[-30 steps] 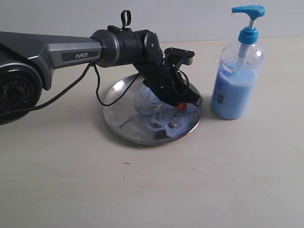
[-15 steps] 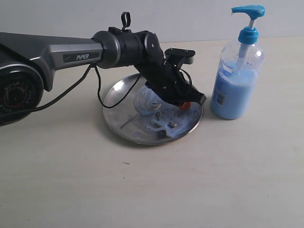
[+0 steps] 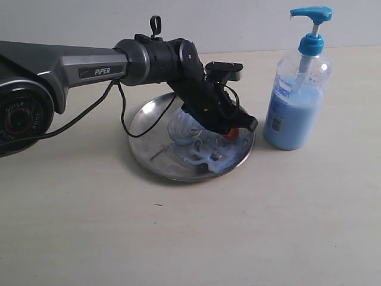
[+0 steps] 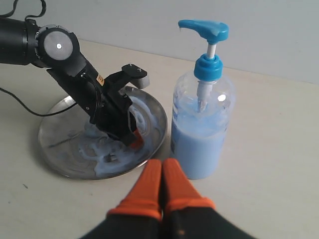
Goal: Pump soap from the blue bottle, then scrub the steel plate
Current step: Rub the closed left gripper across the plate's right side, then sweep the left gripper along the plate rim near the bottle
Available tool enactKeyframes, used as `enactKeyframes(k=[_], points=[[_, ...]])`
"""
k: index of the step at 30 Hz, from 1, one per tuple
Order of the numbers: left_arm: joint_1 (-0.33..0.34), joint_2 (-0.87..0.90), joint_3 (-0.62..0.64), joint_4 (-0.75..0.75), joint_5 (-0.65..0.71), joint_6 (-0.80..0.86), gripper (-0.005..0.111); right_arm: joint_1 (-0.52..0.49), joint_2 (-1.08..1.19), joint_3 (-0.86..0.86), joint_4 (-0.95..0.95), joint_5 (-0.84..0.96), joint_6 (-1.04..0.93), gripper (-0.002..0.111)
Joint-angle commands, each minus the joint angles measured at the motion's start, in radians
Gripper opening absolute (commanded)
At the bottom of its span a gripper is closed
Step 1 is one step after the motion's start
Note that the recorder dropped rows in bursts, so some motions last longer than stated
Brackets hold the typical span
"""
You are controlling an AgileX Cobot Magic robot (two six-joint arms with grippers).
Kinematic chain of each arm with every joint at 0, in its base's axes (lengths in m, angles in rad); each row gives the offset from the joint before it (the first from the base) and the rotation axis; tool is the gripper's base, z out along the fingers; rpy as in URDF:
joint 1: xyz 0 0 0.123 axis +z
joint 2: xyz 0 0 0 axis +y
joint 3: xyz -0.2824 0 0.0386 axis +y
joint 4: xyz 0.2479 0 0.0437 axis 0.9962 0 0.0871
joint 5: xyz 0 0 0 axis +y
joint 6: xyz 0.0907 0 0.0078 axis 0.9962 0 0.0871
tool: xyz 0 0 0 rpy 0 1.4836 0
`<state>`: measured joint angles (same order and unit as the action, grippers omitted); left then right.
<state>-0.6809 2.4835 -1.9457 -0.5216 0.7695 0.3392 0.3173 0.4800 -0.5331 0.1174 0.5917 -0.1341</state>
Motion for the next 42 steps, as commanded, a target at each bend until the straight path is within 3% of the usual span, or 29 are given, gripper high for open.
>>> enactKeyframes(k=[1, 10, 22, 29, 35, 42], points=[[0.001, 0.002, 0.005, 0.012, 0.164, -0.006, 0.000, -0.003, -0.004, 0.002, 0.006, -0.014, 0.003, 0.000], [0.004, -0.006, 0.005, 0.099, 0.376, -0.008, 0.000, -0.003, -0.004, 0.002, 0.006, -0.018, 0.003, 0.000], [0.004, -0.038, 0.005, 0.303, 0.376, -0.094, 0.000, -0.003, -0.004, 0.002, 0.004, -0.017, 0.003, 0.000], [0.004, -0.038, 0.005, 0.278, 0.348, -0.094, 0.000, -0.003, -0.004, 0.002, 0.005, -0.017, 0.003, 0.000], [0.004, -0.030, 0.005, 0.128, 0.291, -0.081, 0.000, -0.003, -0.004, 0.002, 0.005, -0.017, 0.003, 0.000], [0.004, -0.015, 0.005, 0.031, 0.129, -0.077, 0.000, -0.003, -0.004, 0.002, 0.013, -0.023, 0.003, 0.000]])
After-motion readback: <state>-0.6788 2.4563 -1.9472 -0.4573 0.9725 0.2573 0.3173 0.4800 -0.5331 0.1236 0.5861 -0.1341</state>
